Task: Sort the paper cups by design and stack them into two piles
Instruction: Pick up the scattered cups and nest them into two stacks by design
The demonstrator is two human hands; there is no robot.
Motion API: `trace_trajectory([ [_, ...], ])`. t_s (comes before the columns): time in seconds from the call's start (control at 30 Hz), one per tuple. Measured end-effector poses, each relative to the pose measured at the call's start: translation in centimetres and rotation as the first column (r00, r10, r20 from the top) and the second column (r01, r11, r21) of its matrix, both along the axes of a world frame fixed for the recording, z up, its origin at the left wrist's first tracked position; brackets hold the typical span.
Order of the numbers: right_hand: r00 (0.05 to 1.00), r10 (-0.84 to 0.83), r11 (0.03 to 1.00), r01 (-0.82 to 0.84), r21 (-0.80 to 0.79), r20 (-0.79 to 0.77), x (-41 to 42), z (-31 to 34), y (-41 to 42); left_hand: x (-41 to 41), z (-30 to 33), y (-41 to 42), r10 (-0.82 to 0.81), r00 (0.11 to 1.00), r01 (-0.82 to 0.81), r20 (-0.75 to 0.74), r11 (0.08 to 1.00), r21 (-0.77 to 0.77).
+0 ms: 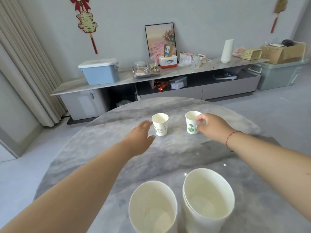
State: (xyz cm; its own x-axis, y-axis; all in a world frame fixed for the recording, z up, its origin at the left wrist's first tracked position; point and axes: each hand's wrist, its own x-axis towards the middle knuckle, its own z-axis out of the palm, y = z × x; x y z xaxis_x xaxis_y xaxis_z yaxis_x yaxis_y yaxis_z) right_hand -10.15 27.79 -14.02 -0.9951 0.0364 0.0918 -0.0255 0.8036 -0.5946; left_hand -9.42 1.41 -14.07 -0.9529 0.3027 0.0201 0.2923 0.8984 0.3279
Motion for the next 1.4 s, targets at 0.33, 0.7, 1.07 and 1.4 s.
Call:
trace_trajectory([
  [0.33, 0.986, -0.049, 0.993, 0.03, 0.117, 0.162, -4.4, -2.5, -0.1, -6.1, -2.3, 4.1, 0.026, 0.994, -0.033, 0.109, 0.998, 0.058],
  [0.7, 0.999, -0.041, 0.999, 0.042, 0.017, -0.032, -0.8, -1.1, 0.7, -3.4, -1.7, 2.3, 0.212, 0.977, -0.202, -0.02, 0.951, 0.233],
  [1.07, 0.95, 0.044, 0.992, -0.079, -0.103, -0.308, 6.8, 5.4, -0.8, 5.0, 4.4, -0.5, 0.299, 0.903, -0.168, -0.307, 0.906, 0.389],
  [1.4, 0.862, 0.164, 0.93, -0.297, -0.215, -0.48, 16.2, 11.7, -1.2, 15.8, 10.2, -1.5, 0.338, 0.846, -0.088, -0.412, 0.851, 0.517],
])
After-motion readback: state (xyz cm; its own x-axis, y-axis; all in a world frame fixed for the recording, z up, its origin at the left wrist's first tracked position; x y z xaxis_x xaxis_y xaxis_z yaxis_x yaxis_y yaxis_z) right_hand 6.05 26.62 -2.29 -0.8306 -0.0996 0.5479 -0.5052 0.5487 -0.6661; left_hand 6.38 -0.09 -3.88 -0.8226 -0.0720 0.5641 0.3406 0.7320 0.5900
